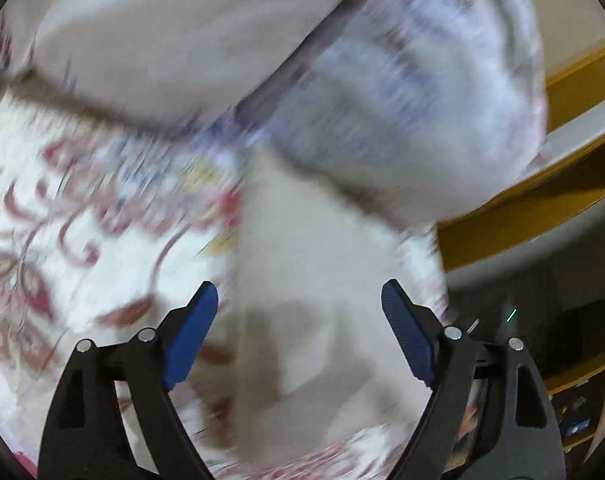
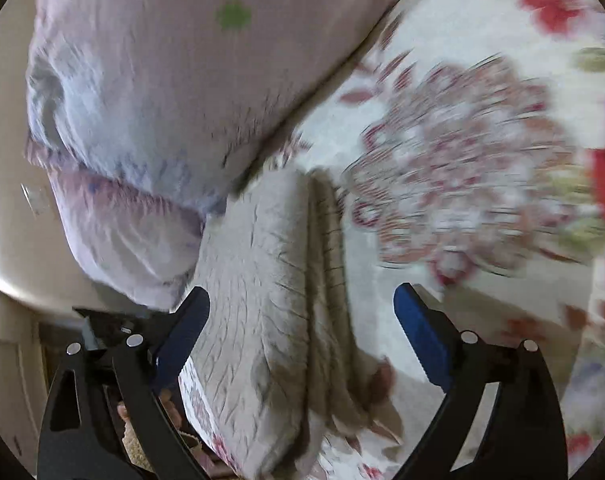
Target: Fold small clothes
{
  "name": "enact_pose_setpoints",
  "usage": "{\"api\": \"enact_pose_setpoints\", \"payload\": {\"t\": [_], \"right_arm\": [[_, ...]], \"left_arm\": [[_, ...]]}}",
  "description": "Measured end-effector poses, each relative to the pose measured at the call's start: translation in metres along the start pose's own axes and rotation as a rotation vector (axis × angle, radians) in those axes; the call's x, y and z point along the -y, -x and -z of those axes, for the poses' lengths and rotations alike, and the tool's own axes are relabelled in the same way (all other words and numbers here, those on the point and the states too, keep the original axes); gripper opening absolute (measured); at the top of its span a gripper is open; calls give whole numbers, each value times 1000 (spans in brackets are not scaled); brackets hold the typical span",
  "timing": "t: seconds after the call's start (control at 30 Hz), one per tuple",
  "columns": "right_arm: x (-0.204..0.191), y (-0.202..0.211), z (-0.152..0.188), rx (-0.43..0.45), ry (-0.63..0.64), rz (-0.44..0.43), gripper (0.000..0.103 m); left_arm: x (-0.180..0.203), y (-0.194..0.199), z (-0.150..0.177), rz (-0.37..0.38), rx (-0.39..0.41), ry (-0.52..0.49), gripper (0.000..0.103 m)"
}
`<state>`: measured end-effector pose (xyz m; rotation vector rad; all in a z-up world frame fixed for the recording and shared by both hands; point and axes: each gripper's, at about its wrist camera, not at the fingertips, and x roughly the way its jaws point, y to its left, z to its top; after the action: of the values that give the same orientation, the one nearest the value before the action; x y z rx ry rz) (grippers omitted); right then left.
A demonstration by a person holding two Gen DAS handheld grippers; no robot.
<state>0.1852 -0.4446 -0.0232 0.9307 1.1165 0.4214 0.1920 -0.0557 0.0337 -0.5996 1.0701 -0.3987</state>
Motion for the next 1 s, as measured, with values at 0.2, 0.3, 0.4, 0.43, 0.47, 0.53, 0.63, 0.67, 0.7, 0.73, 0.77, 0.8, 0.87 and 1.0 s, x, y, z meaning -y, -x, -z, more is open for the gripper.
{"api": "enact_pose_setpoints", "payload": {"t": [0.2, 0.3, 0.4, 0.43, 0.47, 0.53, 0.63, 0.67, 0.7, 0.73, 0.77, 0.8, 0.87, 1.0], "right_arm": [[-23, -43, 5, -61, 105, 57, 63], [-26, -40, 12, -38, 88, 51, 36], [-39, -25, 25, 7, 99, 11, 32], [-51, -20, 33, 12, 117, -29, 32], [-61, -19, 40, 9, 138, -52, 31], [-81, -18, 56, -2, 196, -87, 31], [-98, -44, 74, -51, 272, -49, 40], [-98, -64, 78, -87, 301, 59, 41], [-97, -73, 78, -100, 298, 121, 44], [-93, -77, 78, -103, 274, 161, 45], [-88, -71, 78, -75, 221, 120, 45], [-88, -61, 78, -31, 196, 93, 46], [-90, -45, 73, 53, 193, 79, 56], [-104, -71, 58, -3, 230, 124, 12]], "left_arm": [[11, -45, 20, -56, -75, -89, 87], [24, -65, 17, -27, -79, -99, 60], [20, -47, 9, 49, -72, -119, 40], [19, -34, 12, 83, -69, -133, 39], [18, -20, 14, 99, -55, -156, 39], [11, 16, 20, 107, -7, -203, 40], [-11, 42, 29, -53, 42, -249, 63], [-21, 37, 30, -211, 50, -269, 66], [-27, 36, 30, -296, 48, -270, 66], [-33, 38, 32, -311, 52, -254, 72], [-38, 49, 37, -276, 89, -217, 73], [-38, 56, 41, -284, 118, -209, 76], [-40, 71, 52, -332, 176, -225, 86], [-50, 105, 81, -359, 221, -225, 90]]}}
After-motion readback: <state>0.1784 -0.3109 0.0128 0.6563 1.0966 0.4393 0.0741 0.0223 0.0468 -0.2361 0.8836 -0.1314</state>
